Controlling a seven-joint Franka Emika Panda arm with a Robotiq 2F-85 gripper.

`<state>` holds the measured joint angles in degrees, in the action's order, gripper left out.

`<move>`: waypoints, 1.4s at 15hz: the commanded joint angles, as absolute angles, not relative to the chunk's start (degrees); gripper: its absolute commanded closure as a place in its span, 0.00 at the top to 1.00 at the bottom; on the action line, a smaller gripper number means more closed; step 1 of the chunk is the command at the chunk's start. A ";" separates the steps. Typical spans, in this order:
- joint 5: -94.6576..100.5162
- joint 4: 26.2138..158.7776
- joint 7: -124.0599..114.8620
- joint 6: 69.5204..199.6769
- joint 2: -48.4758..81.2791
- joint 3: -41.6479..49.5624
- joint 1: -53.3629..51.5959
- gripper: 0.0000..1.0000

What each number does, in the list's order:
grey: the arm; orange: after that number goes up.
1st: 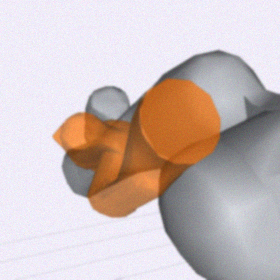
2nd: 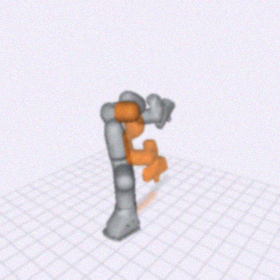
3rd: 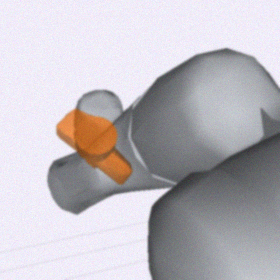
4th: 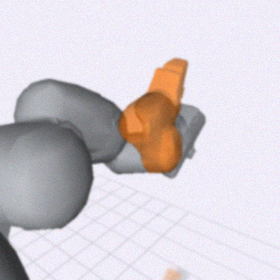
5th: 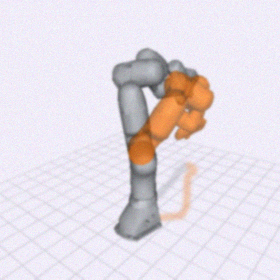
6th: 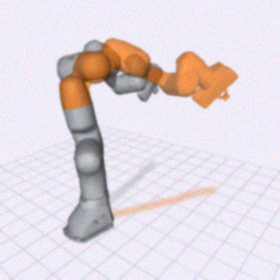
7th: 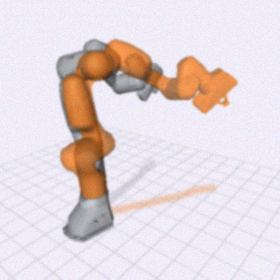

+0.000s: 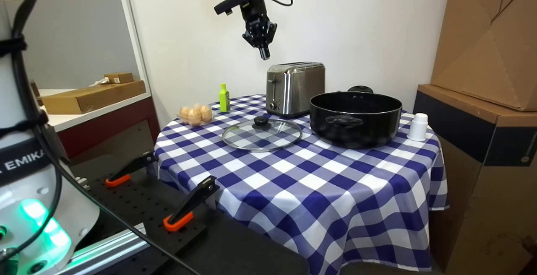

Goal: Push down the switch on the toaster

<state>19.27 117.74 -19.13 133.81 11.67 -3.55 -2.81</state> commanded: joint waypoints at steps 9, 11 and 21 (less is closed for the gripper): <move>21.65 106.80 -23.96 140.31 26.20 2.17 -9.44 0.00; 21.53 106.08 -23.83 141.19 27.68 2.90 -10.34 0.00; 20.39 102.32 -22.86 141.33 34.72 5.06 -12.09 0.00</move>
<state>20.45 105.25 -22.39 140.65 30.90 3.81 -11.22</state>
